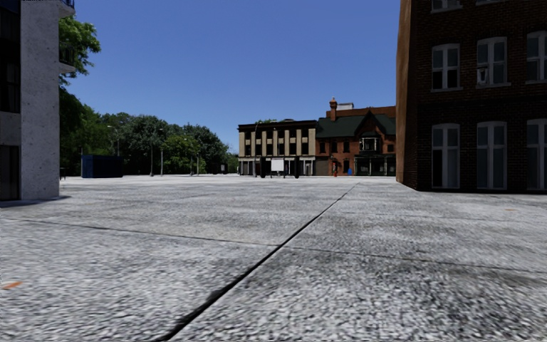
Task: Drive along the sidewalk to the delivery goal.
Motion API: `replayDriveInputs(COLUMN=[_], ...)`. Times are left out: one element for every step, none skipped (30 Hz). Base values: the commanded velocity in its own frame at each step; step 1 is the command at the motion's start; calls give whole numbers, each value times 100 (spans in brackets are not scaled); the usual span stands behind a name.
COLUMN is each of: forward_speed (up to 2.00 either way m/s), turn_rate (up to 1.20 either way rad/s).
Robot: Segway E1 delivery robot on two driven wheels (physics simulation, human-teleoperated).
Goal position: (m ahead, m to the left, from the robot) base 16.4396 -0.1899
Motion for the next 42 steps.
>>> replayDriveInputs(forward_speed=[200, 200, 200, 200, 200, 200, 200, 200, 200, 200, 200, 200, 200, 200, 200, 200, 200, 200, 200, 200, 200, 200, 200, 200, 200, 200, 200, 200, 200, 200, 200, 200, 200, 200, 200, 200, 200, 200, 200, 200, 200, 200], turn_rate=[0, 0, 0, 0, 0, 0, 0, 0, 0, 0, 0, 0, 0, 0, 0, 0, 0, 0, 0, 0, 0, 0, 0, 0, 0, 0, 0, 0, 0, 0, 0, 0, 0, 0, 0, 0, 0, 0, 0, 0, 0, 0])
